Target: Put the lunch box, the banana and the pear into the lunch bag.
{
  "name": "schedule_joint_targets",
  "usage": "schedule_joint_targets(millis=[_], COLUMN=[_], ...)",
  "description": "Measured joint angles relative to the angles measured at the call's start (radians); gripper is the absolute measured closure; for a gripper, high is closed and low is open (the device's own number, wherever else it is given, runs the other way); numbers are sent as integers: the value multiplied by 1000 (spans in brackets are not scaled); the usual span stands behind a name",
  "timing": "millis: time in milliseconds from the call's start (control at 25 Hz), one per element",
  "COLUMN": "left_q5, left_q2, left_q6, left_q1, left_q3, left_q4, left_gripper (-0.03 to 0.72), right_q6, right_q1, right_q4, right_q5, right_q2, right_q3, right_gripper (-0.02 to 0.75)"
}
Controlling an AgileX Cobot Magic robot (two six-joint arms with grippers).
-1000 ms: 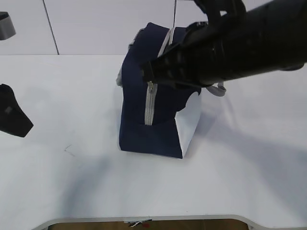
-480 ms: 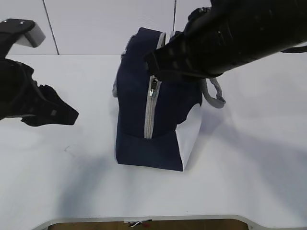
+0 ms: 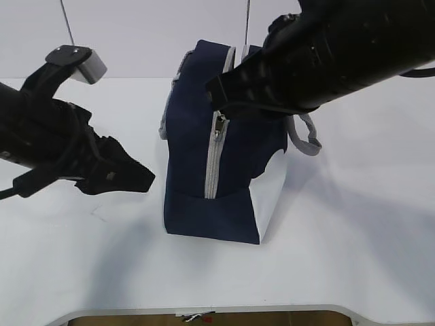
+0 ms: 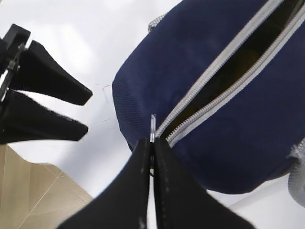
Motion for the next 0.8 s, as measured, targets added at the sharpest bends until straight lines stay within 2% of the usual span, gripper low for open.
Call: schedule_joint_targets(millis=[240, 440, 600, 680, 760, 800], left_q5=[-90, -218, -241, -243, -248, -250], left_q2=[0, 5, 57, 85, 101, 103], left_q6=[101, 117, 117, 117, 117, 117], left_q1=[-92, -151, -176, -187, -194, -196], left_q3=[0, 0, -25, -42, -49, -51], left_q4=[-30, -40, -64, -77, -86, -86], left_gripper=[294, 295, 312, 341, 419, 484], right_q6=[2, 2, 2, 4, 4, 4], right_q1=[0, 0, 0, 0, 0, 0], right_q4=[0, 5, 5, 5, 5, 5], right_q5=[0, 4, 10, 20, 29, 31], right_q2=[0, 0, 0, 0, 0, 0], right_q3=[0, -24, -48, -50, -50, -50], right_gripper=[725, 726, 726, 725, 725, 725])
